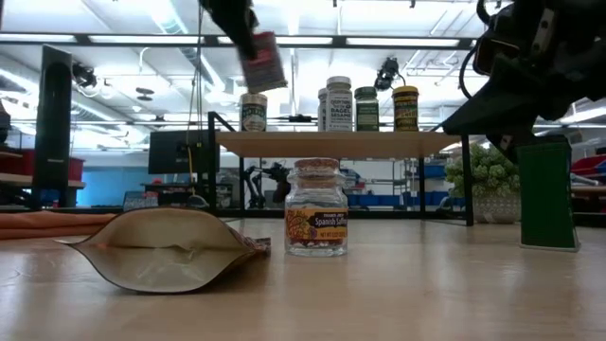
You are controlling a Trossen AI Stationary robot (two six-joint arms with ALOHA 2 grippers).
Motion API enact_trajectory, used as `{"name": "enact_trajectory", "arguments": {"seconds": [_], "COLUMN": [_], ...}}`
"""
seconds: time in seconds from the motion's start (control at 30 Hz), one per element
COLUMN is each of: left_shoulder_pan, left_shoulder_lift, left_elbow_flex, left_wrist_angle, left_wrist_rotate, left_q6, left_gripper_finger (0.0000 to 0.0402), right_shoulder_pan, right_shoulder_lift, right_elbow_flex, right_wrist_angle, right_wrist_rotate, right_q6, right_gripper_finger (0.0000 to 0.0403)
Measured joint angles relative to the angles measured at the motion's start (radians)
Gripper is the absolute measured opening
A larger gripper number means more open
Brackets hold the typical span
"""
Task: Shelf spices
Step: Put the red seasoning can on the shelf
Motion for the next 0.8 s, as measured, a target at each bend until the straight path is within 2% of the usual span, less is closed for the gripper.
{"name": "enact_trajectory", "arguments": {"seconds": [0.2, 0.33, 0.5, 0.7, 0.8], "left_shoulder_pan": [0.128, 0.195, 0.258, 0.286, 0.286], "left_shoulder_lift": [0.177, 0.301, 0.430, 0.488, 0.489], "left_elbow_flex": [0.178, 0.312, 0.442, 0.481, 0.481], "left_wrist_angle": [-0.022, -0.075, -0.191, -0.218, -0.217], "left_wrist_rotate": [0.024, 0.101, 0.106, 0.158, 0.165], "left_q6": [0.153, 0.185, 0.188, 0.186, 0.180], "left_gripper_finger": [0.0206, 0.0206, 0.0206, 0.0206, 0.0230], "right_shoulder_pan": [-0.001, -0.001, -0.001, -0.001, -0.001], "right_shoulder_lift": [0.000, 0.000, 0.000, 0.000, 0.000], "right_elbow_flex": [0.000, 0.000, 0.000, 0.000, 0.000], "right_wrist_angle": [0.010, 0.019, 0.020, 0.020, 0.020], "right_wrist_rotate": [-0.006, -0.006, -0.006, -0.030, -0.030], "right_q6": [0.008, 0.007, -0.023, -0.095, -0.096], "right_gripper_finger": [0.0003, 0.0003, 0.0004, 0.0003, 0.0004]}}
